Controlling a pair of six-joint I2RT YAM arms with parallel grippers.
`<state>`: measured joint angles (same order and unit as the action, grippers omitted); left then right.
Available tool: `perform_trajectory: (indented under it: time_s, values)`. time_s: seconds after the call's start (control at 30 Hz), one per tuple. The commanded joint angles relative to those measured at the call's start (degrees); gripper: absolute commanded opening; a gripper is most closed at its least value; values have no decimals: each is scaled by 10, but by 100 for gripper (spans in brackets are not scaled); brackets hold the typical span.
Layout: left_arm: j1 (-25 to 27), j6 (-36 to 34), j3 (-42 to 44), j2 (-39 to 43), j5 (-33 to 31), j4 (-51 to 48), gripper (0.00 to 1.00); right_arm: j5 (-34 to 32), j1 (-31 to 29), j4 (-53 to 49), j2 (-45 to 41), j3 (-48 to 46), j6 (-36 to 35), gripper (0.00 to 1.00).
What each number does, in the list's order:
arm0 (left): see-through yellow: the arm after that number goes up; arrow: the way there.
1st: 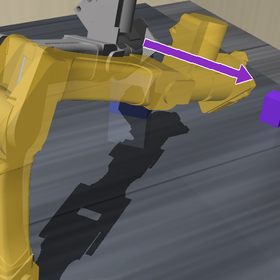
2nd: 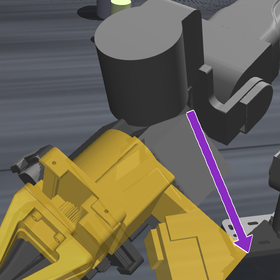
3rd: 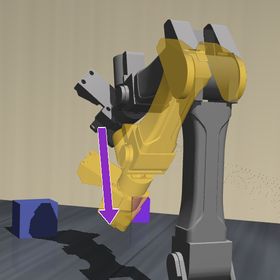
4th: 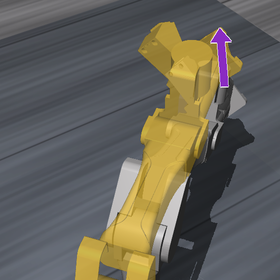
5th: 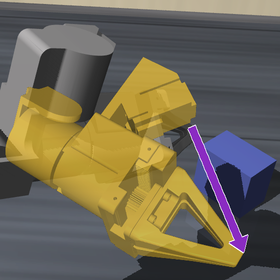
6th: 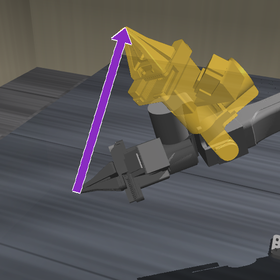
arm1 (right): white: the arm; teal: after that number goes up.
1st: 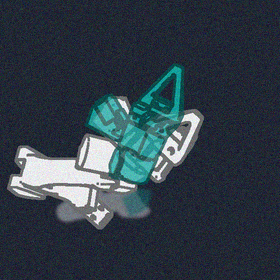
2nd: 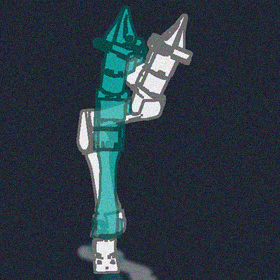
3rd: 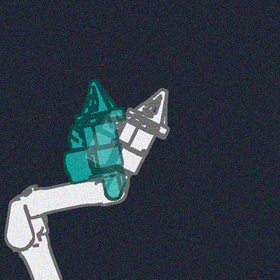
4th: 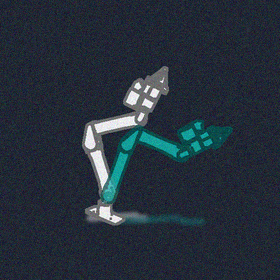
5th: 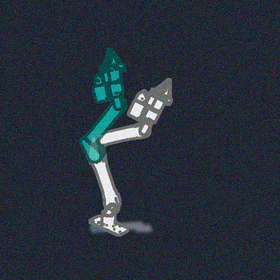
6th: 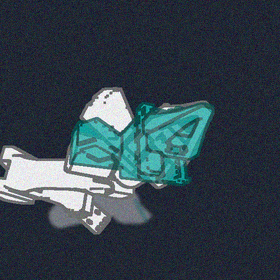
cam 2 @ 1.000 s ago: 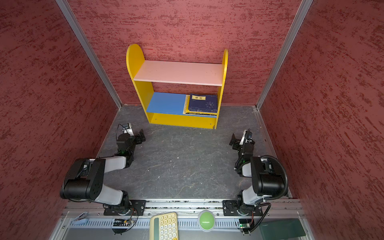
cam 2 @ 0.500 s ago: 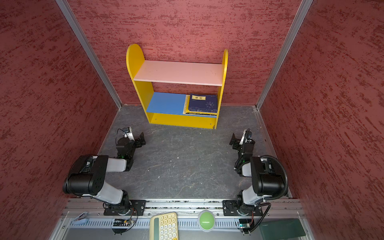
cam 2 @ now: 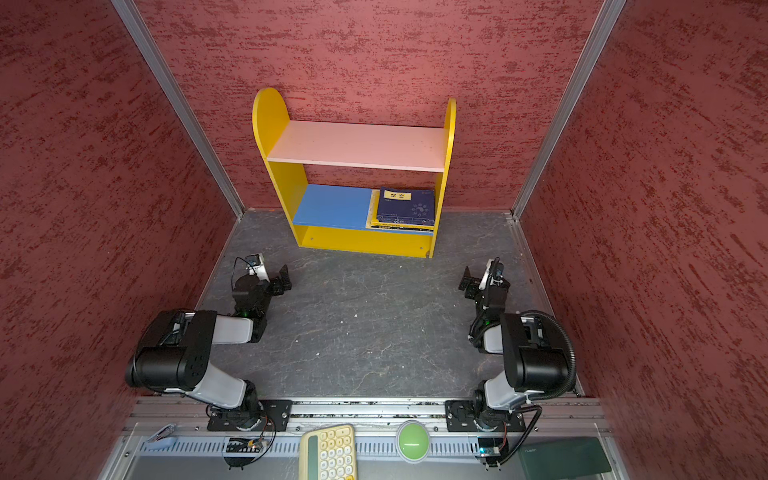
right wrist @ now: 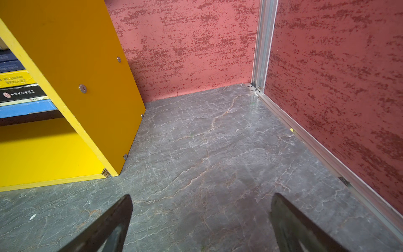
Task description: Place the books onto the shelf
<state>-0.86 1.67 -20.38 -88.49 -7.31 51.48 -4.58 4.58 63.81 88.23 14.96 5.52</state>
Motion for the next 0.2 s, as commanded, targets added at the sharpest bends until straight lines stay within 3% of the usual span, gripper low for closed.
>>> perform_trajectory:
  time_s: [0.0, 0.17]
  values:
    - [-1, 3, -5, 5, 8, 14, 99, -12, -3, 17, -2, 11, -14, 99]
    - [0, 3, -5, 5, 8, 15, 99, -8, -3, 28, -4, 4, -14, 99]
